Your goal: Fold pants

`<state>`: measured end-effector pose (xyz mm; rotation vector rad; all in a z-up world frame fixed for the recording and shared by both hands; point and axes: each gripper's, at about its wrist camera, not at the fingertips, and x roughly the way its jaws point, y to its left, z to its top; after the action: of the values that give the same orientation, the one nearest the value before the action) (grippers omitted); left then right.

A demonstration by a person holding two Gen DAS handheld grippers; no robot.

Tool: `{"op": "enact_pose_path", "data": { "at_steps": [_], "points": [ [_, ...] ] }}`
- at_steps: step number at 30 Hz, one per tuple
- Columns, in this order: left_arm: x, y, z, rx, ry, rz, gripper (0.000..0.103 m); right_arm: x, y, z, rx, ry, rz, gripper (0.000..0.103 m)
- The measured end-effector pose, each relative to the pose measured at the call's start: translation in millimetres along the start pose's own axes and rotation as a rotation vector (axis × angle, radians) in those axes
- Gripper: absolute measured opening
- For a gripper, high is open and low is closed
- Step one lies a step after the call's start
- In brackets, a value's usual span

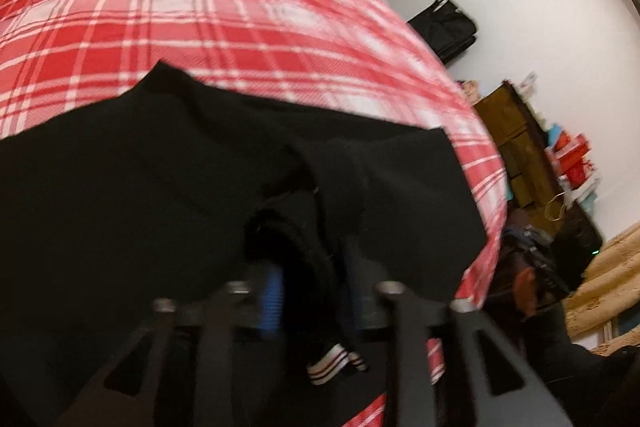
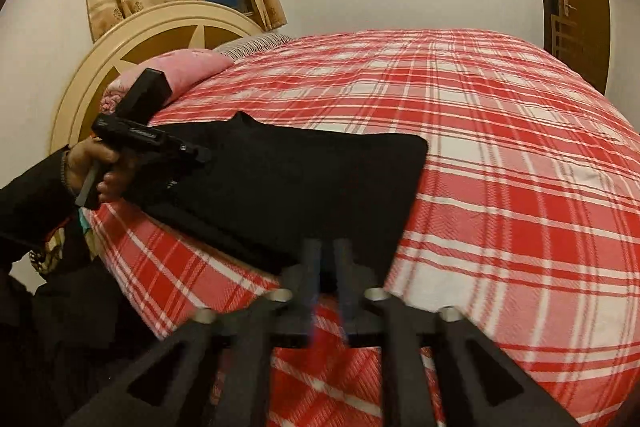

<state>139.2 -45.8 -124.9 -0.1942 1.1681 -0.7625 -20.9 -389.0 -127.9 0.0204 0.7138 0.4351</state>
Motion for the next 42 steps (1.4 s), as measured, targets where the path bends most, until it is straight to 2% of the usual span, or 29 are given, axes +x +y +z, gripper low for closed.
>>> {"op": "enact_pose_path", "data": {
  "at_steps": [1, 2, 4, 5, 7, 9, 11, 12, 15, 17, 19, 20, 21, 23, 26, 28, 30, 32, 36, 40, 42],
  "points": [
    [-1, 0, -1, 0.012, -0.003, 0.005, 0.043, 8, 1, 0, -0.001, 0.032, -0.015, 0.067],
    [-4, -3, -1, 0.027, -0.009, 0.020, 0.046, 18, 2, -2, 0.003, 0.079, -0.028, 0.072],
    [-16, -6, 0, 0.047, -0.054, 0.038, 0.054, 23, 6, -3, -0.013, 0.105, -0.039, 0.072],
    [-23, -7, 2, 0.051, -0.094, 0.030, 0.061, 19, 10, -2, -0.023, 0.082, -0.039, 0.072],
    [-40, -7, 6, 0.054, -0.186, -0.031, 0.067, 11, 13, 7, -0.005, 0.030, -0.007, 0.072],
    [-43, -5, 12, 0.038, -0.210, -0.095, 0.076, 7, 13, 18, 0.038, -0.017, 0.041, 0.072],
    [-33, -5, 19, 0.026, -0.193, -0.090, 0.076, 12, 19, 29, 0.057, -0.040, 0.051, 0.072],
    [-24, -5, 21, 0.025, -0.175, -0.072, 0.076, 19, 24, 34, 0.055, -0.042, 0.042, 0.072],
    [8, -2, 22, 0.006, -0.063, 0.113, 0.076, 40, 40, 40, 0.032, -0.003, 0.067, 0.072],
    [10, -4, 16, 0.034, -0.076, 0.150, 0.076, 55, 51, 37, -0.001, 0.054, 0.063, 0.072],
    [10, -17, 8, 0.130, -0.070, 0.236, 0.076, 76, 65, 23, -0.075, 0.175, 0.021, 0.072],
    [8, -19, 2, 0.155, -0.076, 0.255, 0.076, 79, 72, 18, -0.127, 0.184, -0.018, 0.072],
    [6, -18, -2, 0.161, -0.083, 0.256, 0.076, 79, 84, 14, -0.197, 0.173, -0.056, 0.072],
    [1, -16, -4, 0.152, -0.090, 0.257, 0.078, 79, 95, 18, -0.217, 0.187, -0.037, 0.072],
    [-7, -13, -6, 0.143, -0.121, 0.297, 0.083, 74, 106, 33, -0.183, 0.127, 0.046, 0.072],
    [-14, -10, -6, 0.131, -0.143, 0.313, 0.083, 78, 115, 48, -0.170, 0.087, 0.042, 0.072],
    [-16, -9, -4, 0.120, -0.159, 0.331, 0.091, 88, 122, 61, -0.154, 0.069, 0.031, 0.072],
    [-18, -9, -4, 0.120, -0.176, 0.347, 0.094, 99, 126, 72, -0.122, 0.062, 0.039, 0.072],
    [-24, -5, -6, 0.121, -0.196, 0.376, 0.094, 130, 139, 82, -0.111, 0.091, 0.011, 0.072],
    [-28, -3, -7, 0.137, -0.209, 0.385, 0.094, 154, 147, 68, -0.121, 0.178, 0.015, 0.072],
    [-28, -2, -8, 0.149, -0.212, 0.384, 0.094, 156, 154, 61, -0.167, 0.149, -0.031, 0.072]
  ]
}}
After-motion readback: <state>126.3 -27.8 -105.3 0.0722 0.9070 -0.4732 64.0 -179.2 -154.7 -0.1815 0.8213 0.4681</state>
